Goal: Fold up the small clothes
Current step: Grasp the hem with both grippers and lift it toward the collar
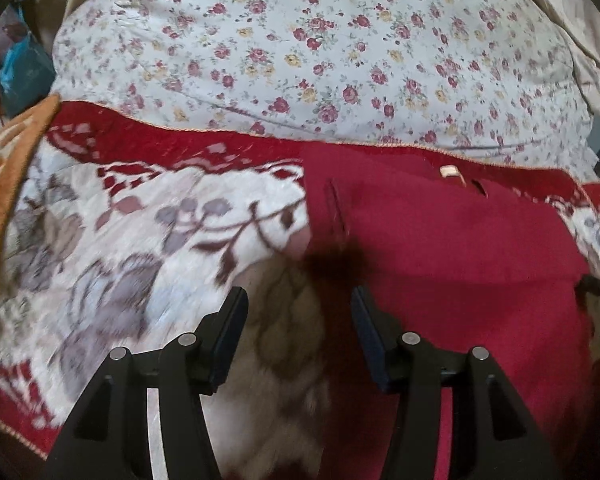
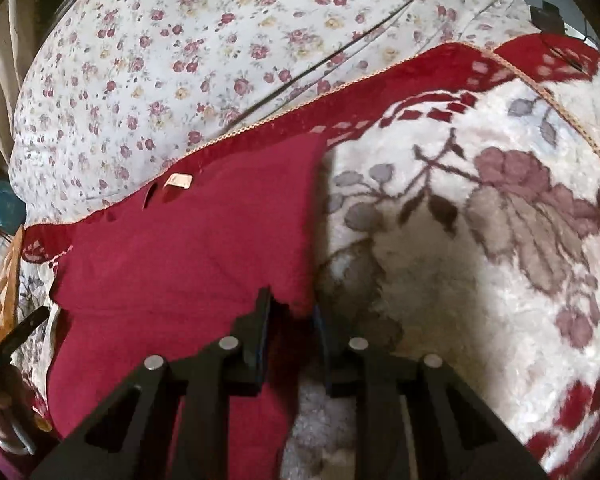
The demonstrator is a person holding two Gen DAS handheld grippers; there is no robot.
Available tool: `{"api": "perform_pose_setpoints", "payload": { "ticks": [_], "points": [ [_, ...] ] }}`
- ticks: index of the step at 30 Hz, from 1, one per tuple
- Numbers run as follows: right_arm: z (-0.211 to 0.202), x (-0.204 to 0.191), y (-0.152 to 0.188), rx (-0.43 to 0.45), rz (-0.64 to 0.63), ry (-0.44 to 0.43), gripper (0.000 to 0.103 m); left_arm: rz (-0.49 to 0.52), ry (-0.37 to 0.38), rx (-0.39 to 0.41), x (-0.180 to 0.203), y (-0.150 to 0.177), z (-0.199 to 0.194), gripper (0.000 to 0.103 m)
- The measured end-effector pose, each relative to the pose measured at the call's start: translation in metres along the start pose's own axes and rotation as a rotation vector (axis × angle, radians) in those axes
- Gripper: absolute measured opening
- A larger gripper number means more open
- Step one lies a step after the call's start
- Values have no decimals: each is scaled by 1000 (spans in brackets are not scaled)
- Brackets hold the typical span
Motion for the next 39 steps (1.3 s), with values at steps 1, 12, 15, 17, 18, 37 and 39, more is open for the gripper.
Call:
{"api": "perform_pose_setpoints", "payload": {
  "ticks": [1, 12, 15, 17, 18, 37, 39],
  "points": [
    [-6, 0, 3, -4, -3, 10, 23, 1, -2, -3, -1, 4, -3, 32],
    [-76, -32, 89, -138, -105, -152, 66, 35, 10, -24, 10, 61, -48, 32],
    [-79, -35, 119, -190, -141, -165, 68, 47, 9, -35, 13, 77, -55, 32],
    [-78, -36, 136, -208, -161, -162, 68, 57, -5, -41, 14, 84, -56, 32],
    [-77, -37, 140, -212, -167, -163, 68, 61, -15, -43, 14, 87, -56, 32],
    [-75, -41, 152, -161, -272, -121, 17, -33, 100, -118, 8, 140, -83, 32],
    [-81, -39, 158, -178, -279, -139, 34, -27, 124, -138, 10, 151, -88, 32]
  ]
}}
Point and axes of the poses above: each gripper's, at about its wrist camera, not at the fingertips, and z roughly the way its jaws point, x to its right, y to its underside, the point moved 10 cm from there along z, roughly the way its jaws point, and after that the axes turned 1 degree about x, right-handed, at the moved point
